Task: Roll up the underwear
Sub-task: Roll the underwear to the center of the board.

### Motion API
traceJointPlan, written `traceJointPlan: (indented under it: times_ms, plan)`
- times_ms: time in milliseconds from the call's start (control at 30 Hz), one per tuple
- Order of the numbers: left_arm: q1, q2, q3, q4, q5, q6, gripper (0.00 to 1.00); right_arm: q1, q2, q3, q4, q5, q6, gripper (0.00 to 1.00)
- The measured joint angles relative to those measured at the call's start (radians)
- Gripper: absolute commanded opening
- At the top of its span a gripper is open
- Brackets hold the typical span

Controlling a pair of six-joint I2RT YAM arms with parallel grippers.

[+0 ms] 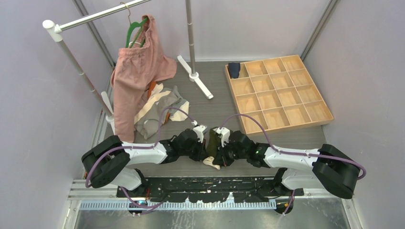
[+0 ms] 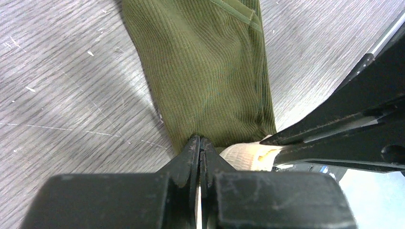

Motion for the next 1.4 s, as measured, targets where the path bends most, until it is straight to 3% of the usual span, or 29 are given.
traceJointPlan:
  times_ms: [500,733,900,1400]
  plan:
    - [0.0,-0.019,-0.001,-0.026,-0.033,0.011,0.01,-0.061,0.129,0.117,-0.138,-0.003,0.028,0.01]
    - [0.0,-0.239,-0.047,-0.138,-0.133,-0.007,0.01,-0.082,0.201,0.166,-0.161,-0.017,0.031,0.01]
    - [-0.015,-0.362,-0.051,-0.153,-0.129,0.023,0.01,-0.093,0.252,0.201,-0.159,-0.042,0.031,0.01]
    - [-0.04,-0.142,-0.04,-0.01,-0.013,0.105,0.01,-0.106,0.268,0.209,-0.159,-0.071,0.031,0.04]
